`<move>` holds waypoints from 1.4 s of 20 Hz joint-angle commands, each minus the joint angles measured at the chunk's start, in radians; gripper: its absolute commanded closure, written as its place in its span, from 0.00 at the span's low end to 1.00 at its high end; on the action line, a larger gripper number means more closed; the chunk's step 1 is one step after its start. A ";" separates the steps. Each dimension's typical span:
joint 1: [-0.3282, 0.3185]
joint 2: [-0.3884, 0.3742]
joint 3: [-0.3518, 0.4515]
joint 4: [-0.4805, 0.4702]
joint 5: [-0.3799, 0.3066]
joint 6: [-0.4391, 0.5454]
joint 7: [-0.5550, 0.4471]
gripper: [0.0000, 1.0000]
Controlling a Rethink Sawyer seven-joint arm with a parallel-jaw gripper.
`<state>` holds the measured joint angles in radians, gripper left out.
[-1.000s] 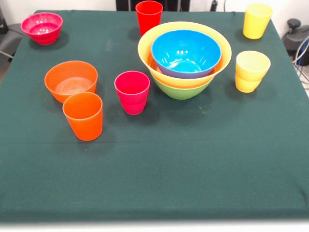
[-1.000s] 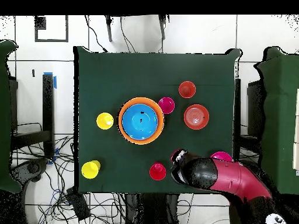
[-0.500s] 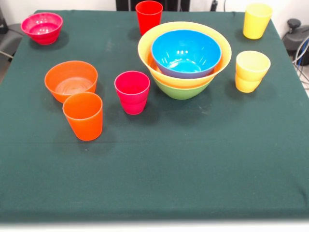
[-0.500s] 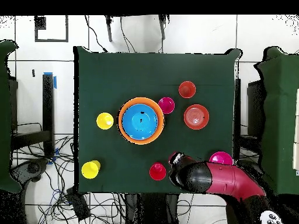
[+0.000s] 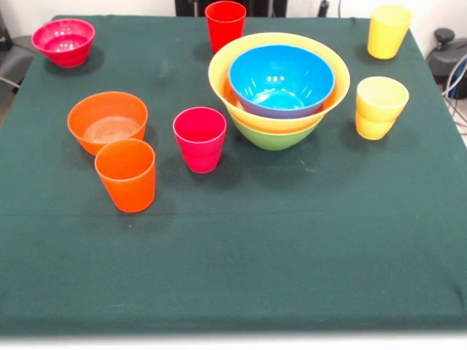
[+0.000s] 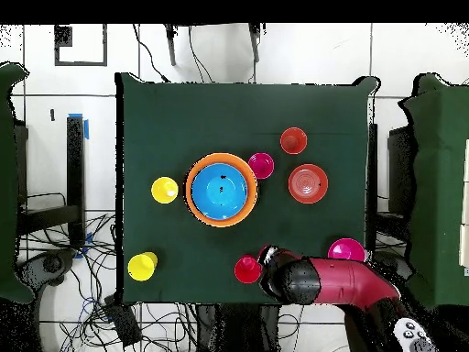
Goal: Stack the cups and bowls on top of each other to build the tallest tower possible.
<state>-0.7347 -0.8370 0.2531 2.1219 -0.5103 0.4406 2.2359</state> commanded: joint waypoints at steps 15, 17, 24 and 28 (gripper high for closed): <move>0.035 0.282 -0.001 -0.142 -0.151 -0.118 -0.025 0.00; 0.018 0.276 0.012 -0.144 -0.145 -0.099 -0.049 0.00; -0.043 0.243 0.055 -0.147 -0.125 -0.026 -0.115 0.00; -0.046 0.249 0.058 -0.148 -0.124 -0.021 -0.112 0.00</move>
<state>-0.7874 -0.6246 0.2450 2.0518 -0.5786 0.3821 2.2359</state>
